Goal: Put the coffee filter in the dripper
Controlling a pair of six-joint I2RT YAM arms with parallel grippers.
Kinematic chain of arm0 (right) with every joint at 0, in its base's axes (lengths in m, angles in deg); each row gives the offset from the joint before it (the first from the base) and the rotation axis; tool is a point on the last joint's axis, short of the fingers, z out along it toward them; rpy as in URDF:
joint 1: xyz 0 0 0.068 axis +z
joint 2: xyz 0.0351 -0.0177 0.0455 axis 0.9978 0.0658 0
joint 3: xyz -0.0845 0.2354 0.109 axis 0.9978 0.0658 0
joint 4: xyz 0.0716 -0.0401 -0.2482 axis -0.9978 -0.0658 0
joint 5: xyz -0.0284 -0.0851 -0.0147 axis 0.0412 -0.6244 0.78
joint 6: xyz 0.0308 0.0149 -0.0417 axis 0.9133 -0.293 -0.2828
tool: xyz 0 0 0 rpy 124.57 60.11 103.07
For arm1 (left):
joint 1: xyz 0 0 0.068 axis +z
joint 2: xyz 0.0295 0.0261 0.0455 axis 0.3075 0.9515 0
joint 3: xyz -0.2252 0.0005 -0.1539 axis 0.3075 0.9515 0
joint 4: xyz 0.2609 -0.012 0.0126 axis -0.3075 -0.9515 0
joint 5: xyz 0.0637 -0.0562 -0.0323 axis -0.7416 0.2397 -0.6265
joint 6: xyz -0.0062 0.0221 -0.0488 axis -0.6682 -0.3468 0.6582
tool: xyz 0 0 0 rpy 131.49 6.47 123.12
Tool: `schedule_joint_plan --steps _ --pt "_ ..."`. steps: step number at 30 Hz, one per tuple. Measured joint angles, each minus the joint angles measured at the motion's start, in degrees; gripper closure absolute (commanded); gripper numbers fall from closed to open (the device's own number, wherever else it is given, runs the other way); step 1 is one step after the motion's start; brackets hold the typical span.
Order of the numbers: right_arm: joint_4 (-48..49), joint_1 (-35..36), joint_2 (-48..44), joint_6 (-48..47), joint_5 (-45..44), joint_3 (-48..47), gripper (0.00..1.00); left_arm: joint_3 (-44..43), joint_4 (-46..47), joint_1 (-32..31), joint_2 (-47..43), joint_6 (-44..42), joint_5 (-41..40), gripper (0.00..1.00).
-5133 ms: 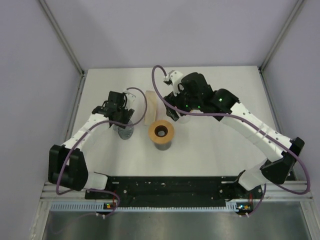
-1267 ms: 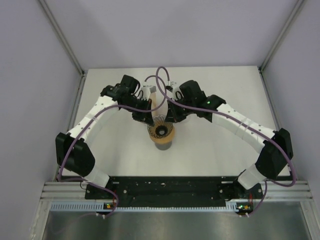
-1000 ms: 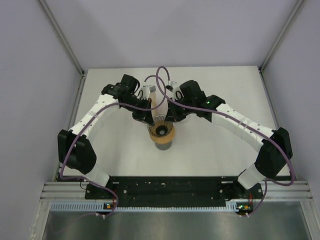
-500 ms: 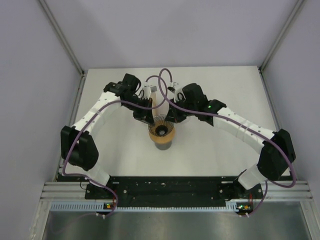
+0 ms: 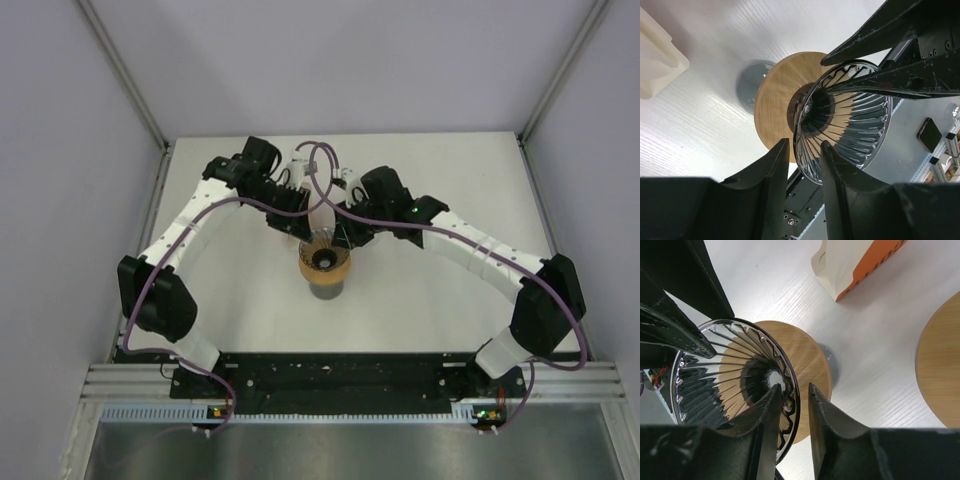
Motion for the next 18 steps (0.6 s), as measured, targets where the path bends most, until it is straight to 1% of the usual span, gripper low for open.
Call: schedule_joint_plan --steps 2,6,8,10,12,14,15,17,18 --pt "-1.4 0.0 0.0 -0.6 -0.2 -0.8 0.63 -0.5 0.0 0.2 -0.5 -0.7 0.0 0.61" --pt "-3.1 0.0 0.0 -1.4 0.5 -3.1 0.56 -1.2 0.0 0.7 -1.3 -1.3 0.3 0.58" --pt "-3.5 0.0 0.0 -1.5 1.2 -4.2 0.52 -1.5 0.0 1.3 -1.6 -1.6 0.7 0.54" --pt "-3.8 0.0 0.0 -1.6 1.7 -5.2 0.5 -1.9 -0.1 2.1 -1.8 -1.9 1.2 0.52" --pt "-4.2 0.0 0.0 -1.8 1.6 -6.1 0.49 -2.8 -0.2 3.1 -2.1 -2.1 1.6 0.51" --pt "-4.6 0.0 0.0 -2.1 0.9 -6.7 0.48 -3.5 0.6 4.8 -2.5 -2.0 1.7 0.55" --pt "-4.6 0.0 -0.3 -2.2 0.2 -6.8 0.48 -3.5 1.1 5.7 -2.9 -1.9 1.5 0.6" --pt "-5.3 0.0 -1.0 -2.5 -1.6 -6.8 0.48 -3.5 3.2 7.5 -3.7 -1.4 -1.2 0.68" --pt "-5.6 0.0 -1.4 -2.5 -2.3 -6.8 0.48 -3.4 4.3 8.0 -4.0 -1.1 -2.8 0.7"
